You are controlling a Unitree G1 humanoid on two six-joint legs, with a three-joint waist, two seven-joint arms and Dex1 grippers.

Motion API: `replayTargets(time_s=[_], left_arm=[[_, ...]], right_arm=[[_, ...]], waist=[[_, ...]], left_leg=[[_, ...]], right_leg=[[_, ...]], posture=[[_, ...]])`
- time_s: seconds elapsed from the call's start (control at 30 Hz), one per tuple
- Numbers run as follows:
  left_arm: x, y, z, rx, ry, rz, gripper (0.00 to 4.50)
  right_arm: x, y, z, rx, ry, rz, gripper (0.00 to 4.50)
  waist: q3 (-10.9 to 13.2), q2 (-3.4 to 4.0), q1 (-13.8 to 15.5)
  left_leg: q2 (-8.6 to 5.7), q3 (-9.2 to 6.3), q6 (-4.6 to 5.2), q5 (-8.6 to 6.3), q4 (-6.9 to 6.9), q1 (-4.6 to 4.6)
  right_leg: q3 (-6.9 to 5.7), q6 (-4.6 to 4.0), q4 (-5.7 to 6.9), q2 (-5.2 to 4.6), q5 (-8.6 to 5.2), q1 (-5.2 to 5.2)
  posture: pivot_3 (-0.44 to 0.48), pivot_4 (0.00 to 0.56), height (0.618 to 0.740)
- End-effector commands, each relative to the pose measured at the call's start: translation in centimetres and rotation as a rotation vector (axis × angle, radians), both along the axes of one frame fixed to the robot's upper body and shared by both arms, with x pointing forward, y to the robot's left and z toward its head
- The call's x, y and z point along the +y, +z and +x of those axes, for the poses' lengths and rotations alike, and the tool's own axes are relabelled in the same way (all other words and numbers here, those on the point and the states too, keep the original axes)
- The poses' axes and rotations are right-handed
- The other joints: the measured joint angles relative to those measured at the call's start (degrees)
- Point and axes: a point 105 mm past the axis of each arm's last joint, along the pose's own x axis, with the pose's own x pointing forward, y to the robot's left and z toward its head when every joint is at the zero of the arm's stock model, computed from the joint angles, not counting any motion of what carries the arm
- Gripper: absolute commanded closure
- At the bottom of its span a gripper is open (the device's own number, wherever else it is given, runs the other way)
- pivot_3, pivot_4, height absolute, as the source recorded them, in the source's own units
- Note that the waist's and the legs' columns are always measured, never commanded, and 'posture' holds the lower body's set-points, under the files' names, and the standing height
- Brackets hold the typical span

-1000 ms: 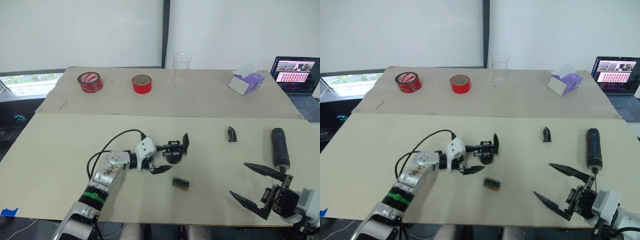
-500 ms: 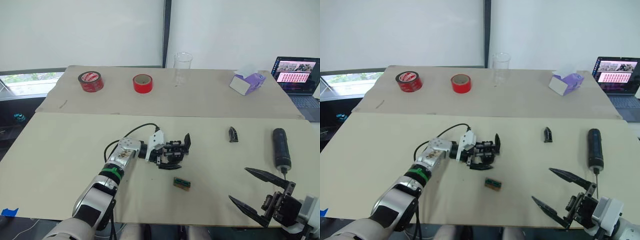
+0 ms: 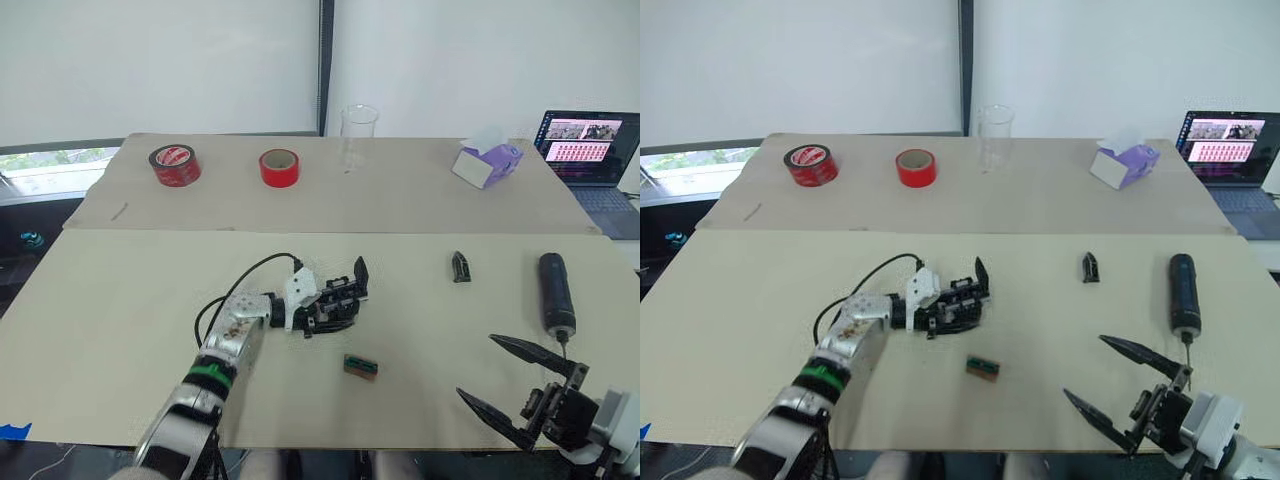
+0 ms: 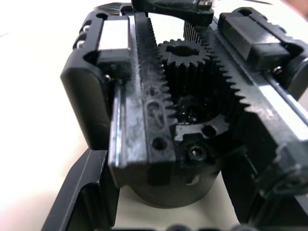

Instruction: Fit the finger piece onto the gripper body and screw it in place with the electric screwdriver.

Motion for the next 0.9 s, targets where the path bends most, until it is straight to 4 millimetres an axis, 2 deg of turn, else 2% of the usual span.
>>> replayTargets(time_s=[0.03, 0.13, 0.27, 0.4, 0.47, 0.53, 0.57, 0.7, 0.77, 0.87, 0.9], left_arm=[[-1.1, 2.2, 0.4, -0.094, 0.179, -0.017, 2.14], [-1.8, 1.9, 0.2, -0.078, 0.294, -0.032, 2.14], [-2.5, 1.1, -0.7, -0.054, 0.345, -0.014, 2.14], [-1.3, 0.7, -0.4, -0.062, 0.399, 0.041, 2.14], [-1.0, 0.5, -0.7, -0.042, 0.355, 0.056, 1.06], [-0.8, 0.4, -1.0, -0.039, 0.299, 0.079, 0.25], [-0.7, 0.5, -1.1, -0.035, 0.274, 0.078, 0.06], [1.1, 0.3, -1.1, -0.012, 0.129, 0.143, 0.06], [2.6, 0.2, -0.2, -0.011, 0.069, 0.164, 0.06], [3.5, 0.7, 0.3, 0.088, -0.041, 0.082, 0.06], [3.6, 0.9, 0.9, 0.068, -0.074, 0.081, 0.06]], right_arm=[[0.1, 0.4, 0.0, -0.035, 0.027, -0.013, 0.0], [0.2, 0.4, 0.1, -0.039, 0.045, -0.014, 0.0], [0.4, 0.2, 0.1, -0.035, 0.087, -0.031, 0.0], [0.4, 0.2, 0.2, -0.031, 0.093, -0.019, 0.0], [0.3, 0.2, 0.3, -0.024, 0.09, -0.016, 0.0], [0.1, 0.2, 0.3, -0.018, 0.086, -0.017, 0.0], [0.1, 0.2, 0.2, -0.017, 0.085, -0.018, 0.0], [-0.1, 0.2, 0.2, -0.015, 0.073, -0.016, 0.0], [-0.1, 0.2, 0.1, -0.014, 0.071, -0.016, 0.0], [-0.1, 0.1, 0.1, -0.013, 0.067, -0.015, 0.0], [0.0, 0.2, 0.0, -0.013, 0.066, -0.014, 0.0]], waist=[[0.0, 0.0, 0.26], [0.0, 0.0, 0.58], [-0.01, 0.01, 0.81], [-0.02, 0.02, 0.91], [-0.01, 0.02, 0.84], [-0.03, 0.04, 0.73], [-0.04, 0.06, 0.76], [-0.06, 0.1, 0.78], [-0.08, 0.13, 0.81], [-0.08, 0.13, 0.87], [-0.08, 0.13, 0.85]], left_leg=[[0.0, 0.0, 0.0, 0.0, 0.0, 0.0], [-0.01, -0.01, 0.0, 0.0, 0.0, 0.0], [-0.01, -0.01, 0.0, 0.0, 0.01, 0.03], [-0.01, -0.01, 0.0, 0.0, 0.0, 0.04], [-0.01, -0.01, -0.01, 0.0, 0.0, 0.04], [0.0, 0.0, -0.01, 0.0, -0.01, 0.06], [0.01, -0.01, -0.02, 0.01, -0.01, 0.07], [0.01, 0.0, -0.02, 0.01, -0.01, 0.06], [0.01, 0.0, -0.04, 0.02, 0.0, 0.08], [0.0, 0.0, -0.04, 0.02, 0.02, 0.07], [0.0, 0.01, -0.04, 0.02, 0.02, 0.04]], right_leg=[[0.0, 0.01, -0.01, 0.0, 0.01, 0.01], [0.0, 0.02, -0.02, 0.0, 0.01, 0.02], [-0.01, 0.02, -0.01, 0.0, 0.01, 0.04], [-0.02, 0.01, -0.01, 0.0, 0.01, 0.03], [-0.02, 0.01, -0.01, 0.0, 0.01, 0.03], [-0.02, 0.0, 0.0, 0.02, 0.01, 0.02], [-0.03, -0.01, 0.02, 0.02, 0.0, 0.02], [-0.03, -0.03, 0.02, 0.02, -0.01, 0.02], [-0.04, -0.14, 0.03, 0.03, -0.07, 0.02], [-0.06, -0.23, 0.04, 0.02, -0.13, 0.03], [-0.07, -0.22, 0.02, 0.03, -0.13, 0.02]], posture=[[0.0, 0.15, 0.74], [0.0, 0.15, 0.74], [0.0, 0.15, 0.74], [0.0, 0.15, 0.74], [0.0, 0.15, 0.74], [0.0, 0.15, 0.74], [0.0, 0.15, 0.74], [0.0, 0.15, 0.74], [0.0, 0.15, 0.74], [0.0, 0.15, 0.74], [0.0, 0.15, 0.74]])
